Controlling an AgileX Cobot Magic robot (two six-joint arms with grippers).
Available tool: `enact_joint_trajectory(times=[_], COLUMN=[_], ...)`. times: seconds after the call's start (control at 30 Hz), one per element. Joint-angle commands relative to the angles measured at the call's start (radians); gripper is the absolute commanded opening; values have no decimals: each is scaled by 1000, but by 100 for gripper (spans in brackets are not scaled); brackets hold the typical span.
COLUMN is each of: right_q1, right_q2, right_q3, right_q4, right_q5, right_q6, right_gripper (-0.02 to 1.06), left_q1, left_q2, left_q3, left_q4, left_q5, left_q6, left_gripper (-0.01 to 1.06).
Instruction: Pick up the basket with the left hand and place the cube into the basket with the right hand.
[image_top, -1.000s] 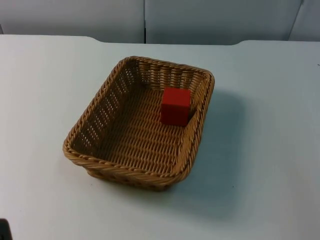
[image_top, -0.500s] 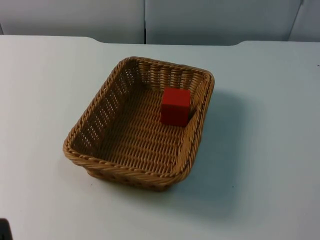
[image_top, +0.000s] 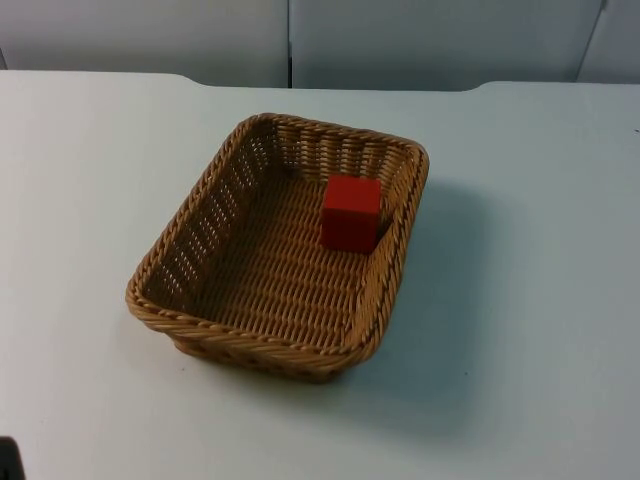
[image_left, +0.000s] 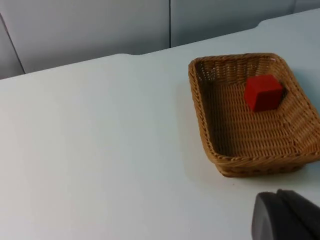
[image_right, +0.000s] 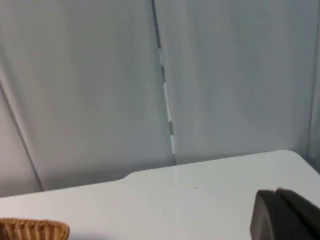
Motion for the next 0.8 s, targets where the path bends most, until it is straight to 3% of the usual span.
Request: enact_joint_trajectory(times=[0.0, 0.1, 0.33, 0.4, 0.7, 0.77], right_q1=[3, 3, 3, 3, 3, 3], right_q2=[-75, -98, -98, -98, -98, -98], right_q3=[109, 197, 229, 240, 288, 316], right_q4=[98, 169, 141, 108, 81, 101], right_q5=[-36, 9, 102, 134, 193, 166], right_q6=[-107, -161, -165, -161, -157, -157], right_gripper=[0, 0, 0, 0, 0, 0], left_q1=[-24, -39, -49, -51, -55, -57], left_q2=[-5, -5, -5, -5, -5, -5], left_q3=[6, 6, 48, 92, 98, 102], left_q4=[8, 54, 84, 81, 92, 103], left_q5=[2, 11, 17, -38, -36, -41], left_q6=[-8, -8, -8, -16, -25, -25], left_gripper=[0, 0, 0, 0, 0, 0])
